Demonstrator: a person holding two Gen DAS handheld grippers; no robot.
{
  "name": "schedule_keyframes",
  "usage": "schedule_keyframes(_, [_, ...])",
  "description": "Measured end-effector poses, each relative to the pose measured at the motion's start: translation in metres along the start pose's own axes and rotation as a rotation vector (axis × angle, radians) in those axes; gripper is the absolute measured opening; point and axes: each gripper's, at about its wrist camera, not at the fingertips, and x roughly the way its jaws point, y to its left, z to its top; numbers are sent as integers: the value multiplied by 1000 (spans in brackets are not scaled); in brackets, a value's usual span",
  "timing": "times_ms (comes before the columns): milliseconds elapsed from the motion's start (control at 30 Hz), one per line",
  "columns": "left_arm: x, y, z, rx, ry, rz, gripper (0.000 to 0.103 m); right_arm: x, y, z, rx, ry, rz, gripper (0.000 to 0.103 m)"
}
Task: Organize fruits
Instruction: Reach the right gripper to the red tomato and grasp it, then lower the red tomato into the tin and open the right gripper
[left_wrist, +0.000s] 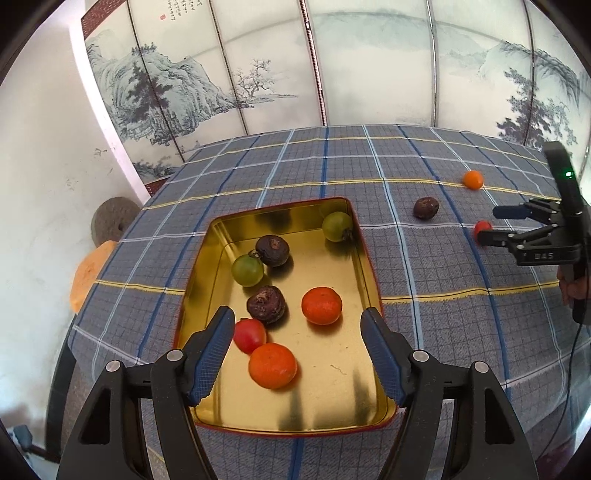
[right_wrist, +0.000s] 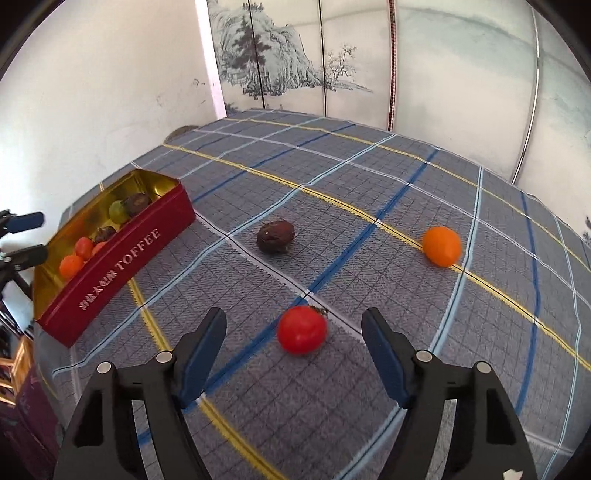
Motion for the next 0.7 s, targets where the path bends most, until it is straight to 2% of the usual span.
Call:
schedule_keyframes(33, [-1,2,0,-5,0,2,71,2,-1,0,1,10,-5,70])
schedule_keyframes(100, [-2,6,-2,-20,1,4,71,13,-5,-1,11,58,-17,54])
schedule_keyframes(133, [-2,9,-3,-28,1,5,71,16,-7,-3,19,78,-23,38])
schedule_keyframes(200, [-3,15,-4,-45,0,9,71,18,-8,-5,27,86,-27,29])
schedule_keyframes(300, [-3,22,-7,-65,1,16,71,10,-3,-1,36,71,-27,28])
schedule_keyframes(400, [-3,30,-9,-80,-3,28,71,-7,13,14,26,6,37,28])
schedule_keyframes(467, [-3,35,-10,-92,-2,33,71,-23,35,33,-10,-62,105,28])
schedule_keyframes(533, [-3,40,-11,-104,-2,34,71,-29,56,49,-45,-93,152,28])
schedule_keyframes(633, [-3,47,-14,-116,5,52,71,-25,92,74,-93,-106,226,28])
schedule_keyframes(700, [-3,51,-16,-118,8,61,71,-15,114,82,-126,-98,241,28])
